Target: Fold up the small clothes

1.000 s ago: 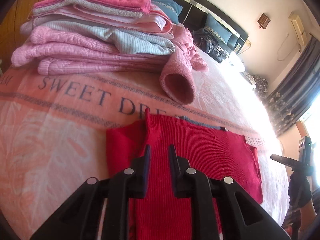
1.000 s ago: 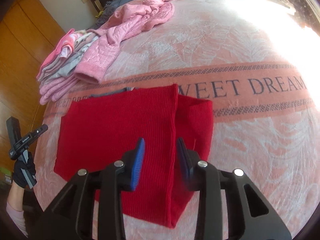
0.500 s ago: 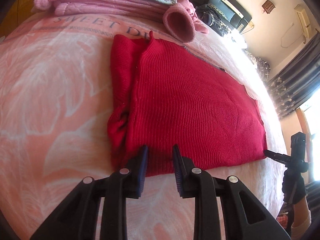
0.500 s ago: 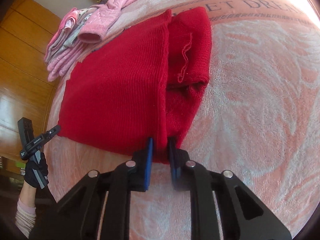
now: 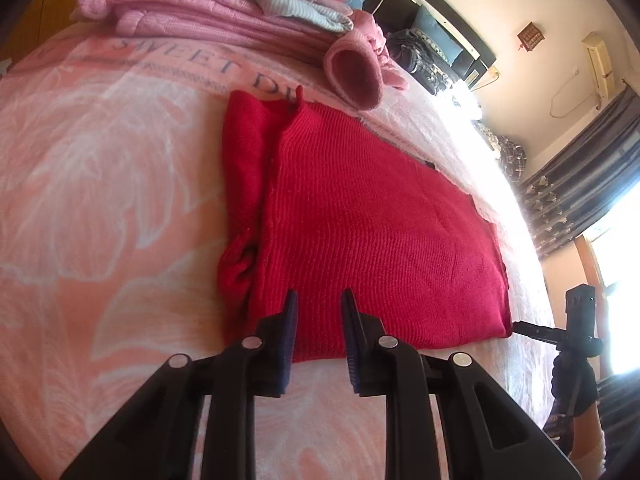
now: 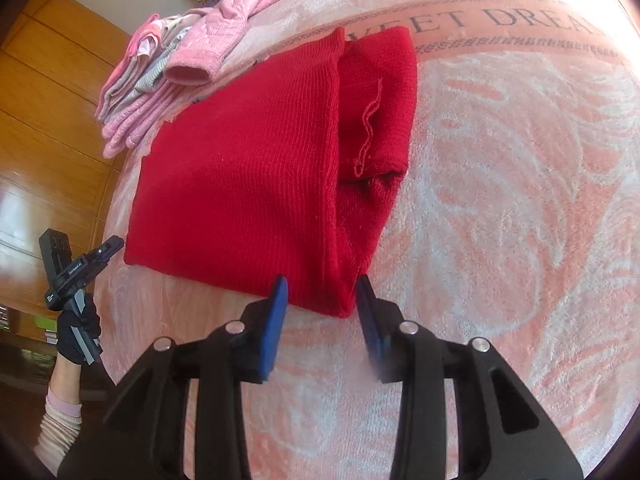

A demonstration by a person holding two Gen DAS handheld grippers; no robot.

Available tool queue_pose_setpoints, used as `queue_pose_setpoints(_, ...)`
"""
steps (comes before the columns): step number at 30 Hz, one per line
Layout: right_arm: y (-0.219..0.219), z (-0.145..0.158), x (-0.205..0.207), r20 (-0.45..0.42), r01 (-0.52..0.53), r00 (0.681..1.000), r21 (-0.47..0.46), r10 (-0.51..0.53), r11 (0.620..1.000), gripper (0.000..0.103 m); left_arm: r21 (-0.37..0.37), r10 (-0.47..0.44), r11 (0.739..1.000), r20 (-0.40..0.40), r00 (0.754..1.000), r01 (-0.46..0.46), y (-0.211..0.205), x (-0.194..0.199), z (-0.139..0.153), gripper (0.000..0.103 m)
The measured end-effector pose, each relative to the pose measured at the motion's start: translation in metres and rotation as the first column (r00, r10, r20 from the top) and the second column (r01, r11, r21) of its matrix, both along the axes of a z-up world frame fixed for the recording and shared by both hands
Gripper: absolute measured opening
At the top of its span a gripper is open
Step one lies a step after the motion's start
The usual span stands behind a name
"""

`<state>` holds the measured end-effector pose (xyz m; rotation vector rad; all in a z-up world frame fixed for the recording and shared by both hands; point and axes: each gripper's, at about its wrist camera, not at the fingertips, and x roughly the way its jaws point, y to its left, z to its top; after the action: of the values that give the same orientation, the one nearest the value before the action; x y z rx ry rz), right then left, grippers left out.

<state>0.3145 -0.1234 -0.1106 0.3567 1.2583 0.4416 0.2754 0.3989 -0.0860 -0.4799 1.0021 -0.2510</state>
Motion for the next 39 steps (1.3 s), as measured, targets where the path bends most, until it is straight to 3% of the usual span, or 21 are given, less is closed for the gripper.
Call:
queue_pose_setpoints(5,-0.021,0.003,0.018,-0.027,0.080,0.997,0.098,-0.077,0.992,0.038,-0.029,-0.021,0.999,0.036,0.999,0.022,-0.020,0.019,0.013,0.025)
queue_pose_setpoints(9,-0.018,-0.015,0.030,-0.091,0.081,0.993,0.117,-0.070,0.990,0.044,-0.040,-0.051,0.998,0.017,0.999,0.052,-0.043,0.038,-0.001,0.025)
queue_pose_setpoints(17,-0.015,-0.036,0.048,-0.146,0.111,0.985,0.151,-0.089,0.982,0.044,-0.084,-0.037,0.996,-0.039,0.999,0.033,-0.050,0.052,-0.037,0.026)
queue_pose_setpoints(19,-0.016,-0.038,0.051,-0.146,0.125,0.984,0.175,-0.100,0.977,0.035,-0.100,-0.035,0.994,-0.042,0.998,0.030,-0.048,0.052,-0.040,0.025)
queue_pose_setpoints(21,-0.016,-0.041,0.055,-0.152,0.143,0.982,0.197,-0.114,0.970,0.019,-0.090,-0.042,0.995,-0.042,0.998,0.038,-0.048,0.052,-0.040,0.025)
queue_pose_setpoints(23,-0.014,-0.044,0.055,-0.154,0.155,0.980,0.205,-0.125,0.966,0.014,-0.069,-0.053,0.996,-0.041,0.998,0.050,-0.051,0.051,-0.040,0.025)
queue_pose_setpoints(39,-0.007,-0.043,0.049,-0.122,0.150,0.984,0.151,-0.132,0.977,0.011,-0.058,-0.070,0.996,-0.028,0.997,0.068,-0.051,0.052,-0.044,0.024)
